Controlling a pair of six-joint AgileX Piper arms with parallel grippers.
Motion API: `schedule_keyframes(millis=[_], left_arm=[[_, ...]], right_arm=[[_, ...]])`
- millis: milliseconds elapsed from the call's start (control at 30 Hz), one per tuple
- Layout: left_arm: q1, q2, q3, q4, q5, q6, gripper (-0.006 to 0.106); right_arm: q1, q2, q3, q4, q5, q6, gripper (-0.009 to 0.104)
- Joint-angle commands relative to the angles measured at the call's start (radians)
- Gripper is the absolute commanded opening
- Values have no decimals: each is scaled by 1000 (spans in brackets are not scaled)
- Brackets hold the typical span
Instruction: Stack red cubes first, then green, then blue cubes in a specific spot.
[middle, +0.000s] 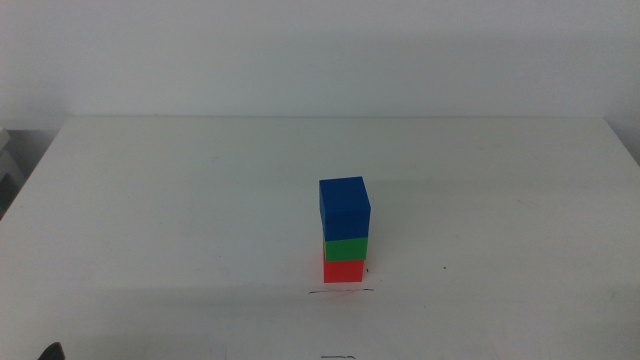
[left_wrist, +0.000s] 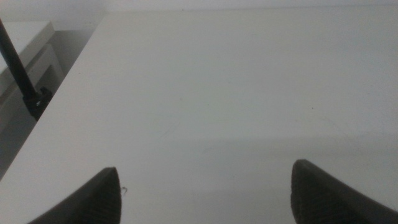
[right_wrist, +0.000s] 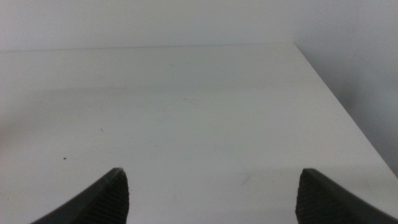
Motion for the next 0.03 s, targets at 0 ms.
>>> schedule_keyframes(millis=[0], left_arm=[[3,-27,-1,-8,-80,-9,93]], right_arm=[[-8,13,-9,-16,-73,-13,86]])
